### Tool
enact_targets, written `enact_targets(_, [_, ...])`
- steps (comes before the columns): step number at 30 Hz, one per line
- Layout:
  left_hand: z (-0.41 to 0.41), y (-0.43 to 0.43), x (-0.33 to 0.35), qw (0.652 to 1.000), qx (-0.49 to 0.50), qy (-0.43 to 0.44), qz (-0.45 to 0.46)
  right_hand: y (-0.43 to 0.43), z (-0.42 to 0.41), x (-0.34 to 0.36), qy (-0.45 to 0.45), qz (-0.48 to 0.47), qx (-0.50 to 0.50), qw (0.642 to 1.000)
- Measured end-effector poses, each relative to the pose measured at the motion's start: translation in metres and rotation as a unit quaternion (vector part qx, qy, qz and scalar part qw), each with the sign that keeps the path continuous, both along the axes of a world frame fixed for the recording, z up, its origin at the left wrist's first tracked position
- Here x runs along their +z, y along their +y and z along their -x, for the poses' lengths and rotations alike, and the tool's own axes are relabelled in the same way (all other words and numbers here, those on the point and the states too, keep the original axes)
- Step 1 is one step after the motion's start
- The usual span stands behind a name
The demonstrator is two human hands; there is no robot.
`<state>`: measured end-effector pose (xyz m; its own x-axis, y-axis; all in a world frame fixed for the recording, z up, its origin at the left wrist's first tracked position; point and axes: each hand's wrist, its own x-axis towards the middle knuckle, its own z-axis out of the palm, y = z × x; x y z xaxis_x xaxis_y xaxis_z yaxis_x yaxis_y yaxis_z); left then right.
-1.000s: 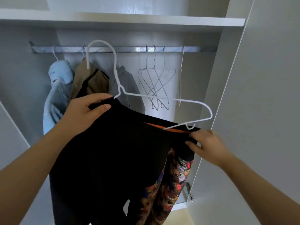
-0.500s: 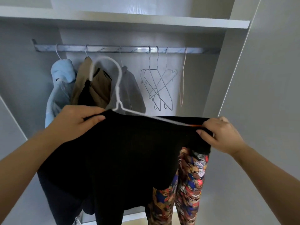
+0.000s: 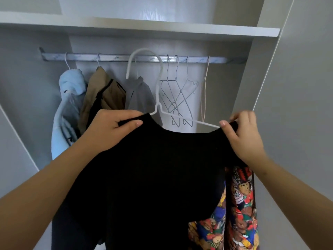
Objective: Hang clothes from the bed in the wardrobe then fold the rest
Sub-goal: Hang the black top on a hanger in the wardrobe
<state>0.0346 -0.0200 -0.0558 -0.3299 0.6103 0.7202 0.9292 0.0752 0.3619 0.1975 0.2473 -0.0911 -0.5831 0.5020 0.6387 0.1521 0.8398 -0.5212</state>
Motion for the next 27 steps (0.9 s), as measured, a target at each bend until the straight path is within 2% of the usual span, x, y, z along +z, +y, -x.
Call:
enact_targets(2, [0.0, 0.003, -0.001, 1.0, -0.003, -0.013, -0.009, 0.001, -0.004, -0.001, -0.096, 0.037, -0.062, 0.993])
enact_targets(4, [-0.004, 0.012, -0.004, 1.0, 0.002, 0.004, 0.0, -0.013, -0.003, 0.0, -0.132, -0.021, -0.086, 0.987])
enact_targets(6, [-0.013, 0.025, -0.007, 0.999, 0.0, 0.05, 0.015, -0.032, 0.001, 0.001, -0.117, -0.078, -0.061, 0.988])
enact_targets(8, [-0.021, 0.037, -0.011, 0.995, -0.013, 0.089, 0.037, -0.046, 0.008, 0.001, -0.1, -0.087, -0.022, 0.991])
enact_targets(11, [-0.02, 0.04, -0.016, 0.991, -0.028, 0.104, 0.073, -0.045, 0.012, 0.002, -0.074, -0.058, 0.0, 0.996])
enact_targets(17, [0.011, 0.011, -0.027, 0.982, 0.049, 0.105, 0.15, -0.001, -0.007, -0.001, -0.008, 0.119, -0.106, 0.987])
enact_targets(20, [-0.003, 0.031, -0.026, 0.978, 0.041, 0.079, 0.187, -0.01, 0.003, -0.007, 0.0, 0.111, -0.082, 0.99])
enact_targets(22, [-0.015, 0.05, -0.028, 0.965, 0.056, 0.097, 0.237, -0.019, 0.008, -0.009, 0.006, 0.096, -0.056, 0.994])
enact_targets(24, [-0.019, 0.058, -0.03, 0.967, 0.062, 0.096, 0.228, -0.018, 0.007, -0.008, 0.019, 0.082, -0.046, 0.995])
enact_targets(27, [-0.017, 0.059, -0.031, 0.981, 0.065, 0.093, 0.155, -0.006, -0.006, -0.007, 0.03, 0.069, -0.09, 0.993])
